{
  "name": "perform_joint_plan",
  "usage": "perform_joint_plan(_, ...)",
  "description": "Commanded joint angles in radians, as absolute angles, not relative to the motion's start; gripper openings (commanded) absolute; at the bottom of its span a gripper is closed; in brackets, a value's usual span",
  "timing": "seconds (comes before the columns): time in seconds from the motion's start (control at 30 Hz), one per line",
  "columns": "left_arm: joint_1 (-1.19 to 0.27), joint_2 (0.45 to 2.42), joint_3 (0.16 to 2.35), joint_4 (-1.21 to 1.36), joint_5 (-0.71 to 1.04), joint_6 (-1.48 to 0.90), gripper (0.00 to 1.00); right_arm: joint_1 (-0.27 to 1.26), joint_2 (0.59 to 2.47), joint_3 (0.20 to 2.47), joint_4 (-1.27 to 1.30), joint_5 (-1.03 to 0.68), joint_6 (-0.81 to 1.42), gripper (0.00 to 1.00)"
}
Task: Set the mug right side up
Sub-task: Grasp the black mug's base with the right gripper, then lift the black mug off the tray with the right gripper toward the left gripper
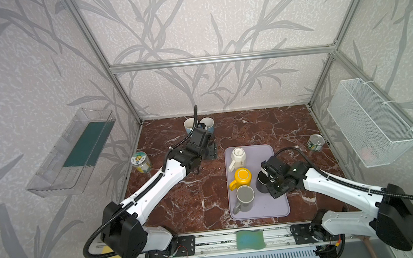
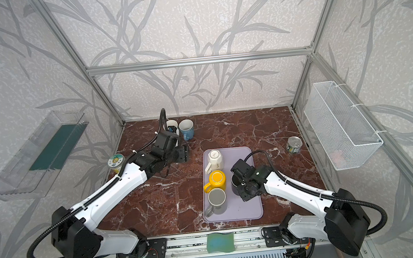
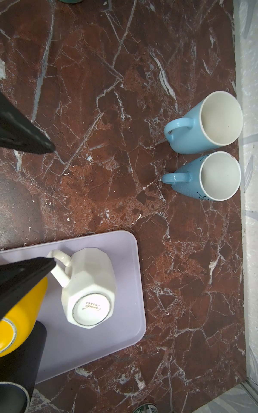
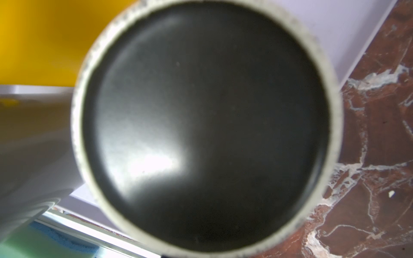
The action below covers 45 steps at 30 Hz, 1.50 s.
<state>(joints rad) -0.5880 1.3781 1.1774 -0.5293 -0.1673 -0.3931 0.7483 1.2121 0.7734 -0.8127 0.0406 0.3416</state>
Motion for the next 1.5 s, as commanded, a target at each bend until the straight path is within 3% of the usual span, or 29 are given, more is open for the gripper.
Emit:
perform_joint_plan(0.0, -0.591, 1.370, 1.180, -0.520, -0.191, -0.390, 0.75, 0.750, 1.183, 0.795, -0.799, 0.051, 0.330, 0.00)
perform_joint_plan(0.57, -0.593, 1.402, 1.226, -0.490, -0.141, -0.405, 0.74, 0.697, 1.006, 0.718, -0.694, 0.042, 0.300, 0.00)
perform_joint_plan(1.47, -0.609, 1.367, 1.203, -0.404, -0.102, -0.400, 0.73, 0.582, 0.937, 0.703, -0.582, -0.080, 0.284, 0.00)
